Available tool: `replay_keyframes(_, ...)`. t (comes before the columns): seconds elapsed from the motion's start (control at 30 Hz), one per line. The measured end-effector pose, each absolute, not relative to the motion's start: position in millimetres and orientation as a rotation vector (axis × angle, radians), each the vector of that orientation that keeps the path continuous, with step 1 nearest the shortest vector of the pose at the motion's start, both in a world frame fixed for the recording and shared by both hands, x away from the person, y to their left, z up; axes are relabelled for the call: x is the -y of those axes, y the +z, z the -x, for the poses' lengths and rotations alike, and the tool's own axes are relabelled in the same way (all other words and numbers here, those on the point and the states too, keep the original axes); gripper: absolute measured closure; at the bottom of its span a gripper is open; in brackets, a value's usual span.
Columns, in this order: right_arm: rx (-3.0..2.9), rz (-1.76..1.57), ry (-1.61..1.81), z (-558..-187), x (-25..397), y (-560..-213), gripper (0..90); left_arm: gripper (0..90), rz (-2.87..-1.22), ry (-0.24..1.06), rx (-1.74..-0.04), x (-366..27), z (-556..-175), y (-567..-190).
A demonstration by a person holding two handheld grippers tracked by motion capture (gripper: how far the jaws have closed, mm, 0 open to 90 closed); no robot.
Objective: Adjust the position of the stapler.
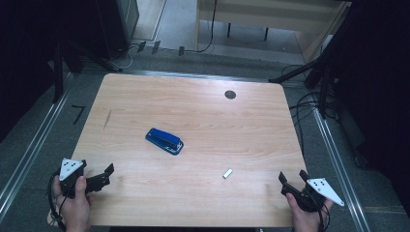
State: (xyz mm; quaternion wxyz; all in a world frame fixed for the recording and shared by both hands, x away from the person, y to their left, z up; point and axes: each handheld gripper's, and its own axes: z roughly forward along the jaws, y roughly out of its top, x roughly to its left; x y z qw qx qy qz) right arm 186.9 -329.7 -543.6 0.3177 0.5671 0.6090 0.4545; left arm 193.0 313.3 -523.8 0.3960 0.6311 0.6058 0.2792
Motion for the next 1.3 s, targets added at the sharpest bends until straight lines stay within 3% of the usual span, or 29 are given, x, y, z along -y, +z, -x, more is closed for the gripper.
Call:
replay_keyframes(0.23, -1.638, -1.458, 1.204, -185.8, 322.1, -533.9, 29.1, 0.3, -1.644, 0.729, -1.533, -308.1, -195.1, -524.1)
replay_keyframes(0.77, -1.869, -1.267, 1.150, -203.8, 269.0, -498.0, 32.5, 0.3, -1.655, 0.720, -1.548, -307.4, -196.7, -524.3)
replay_keyframes(1.3, -2.106, -1.135, 1.188, -233.9, 213.3, -495.3, 38.4, 0.3, -1.674, 0.724, -1.545, -306.3, -197.5, -524.4)
